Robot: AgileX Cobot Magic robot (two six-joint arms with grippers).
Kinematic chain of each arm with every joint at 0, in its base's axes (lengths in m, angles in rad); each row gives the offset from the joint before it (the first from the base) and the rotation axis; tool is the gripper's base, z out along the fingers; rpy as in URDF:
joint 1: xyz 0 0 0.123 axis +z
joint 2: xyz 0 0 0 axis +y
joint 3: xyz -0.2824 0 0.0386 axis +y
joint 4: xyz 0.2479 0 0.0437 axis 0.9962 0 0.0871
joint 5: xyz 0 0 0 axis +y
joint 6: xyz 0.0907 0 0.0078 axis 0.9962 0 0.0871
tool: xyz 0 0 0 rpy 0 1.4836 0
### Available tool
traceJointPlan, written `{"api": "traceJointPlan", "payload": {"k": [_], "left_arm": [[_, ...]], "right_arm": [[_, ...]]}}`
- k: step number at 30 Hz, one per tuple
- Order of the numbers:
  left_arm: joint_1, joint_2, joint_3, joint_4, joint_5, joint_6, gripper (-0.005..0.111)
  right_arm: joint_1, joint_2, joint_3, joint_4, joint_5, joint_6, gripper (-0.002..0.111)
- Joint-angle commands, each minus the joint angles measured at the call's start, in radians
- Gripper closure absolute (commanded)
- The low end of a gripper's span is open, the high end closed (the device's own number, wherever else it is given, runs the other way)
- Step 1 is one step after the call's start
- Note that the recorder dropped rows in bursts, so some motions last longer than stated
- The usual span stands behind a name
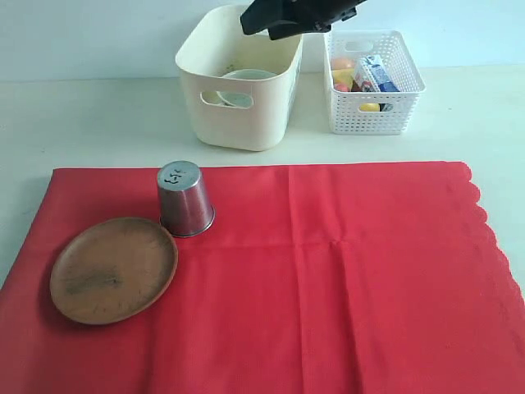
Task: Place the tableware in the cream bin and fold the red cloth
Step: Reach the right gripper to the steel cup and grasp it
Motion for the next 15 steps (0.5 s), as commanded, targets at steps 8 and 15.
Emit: {"api": "traceJointPlan", "payload": {"k": [8, 15], "left_arm": [[-0.006, -0.005, 0.003, 0.001, -0.012, -0.001, 0.105], [-0.006, -0.005, 0.003, 0.001, -0.012, -0.001, 0.105]], "right_arm": [[0.158, -0.034, 0.001, -0.147, 0.199, -0.005, 0.055], [0.317, -0.02, 0.001, -0.243, 0.044, -0.002, 0.055]]}}
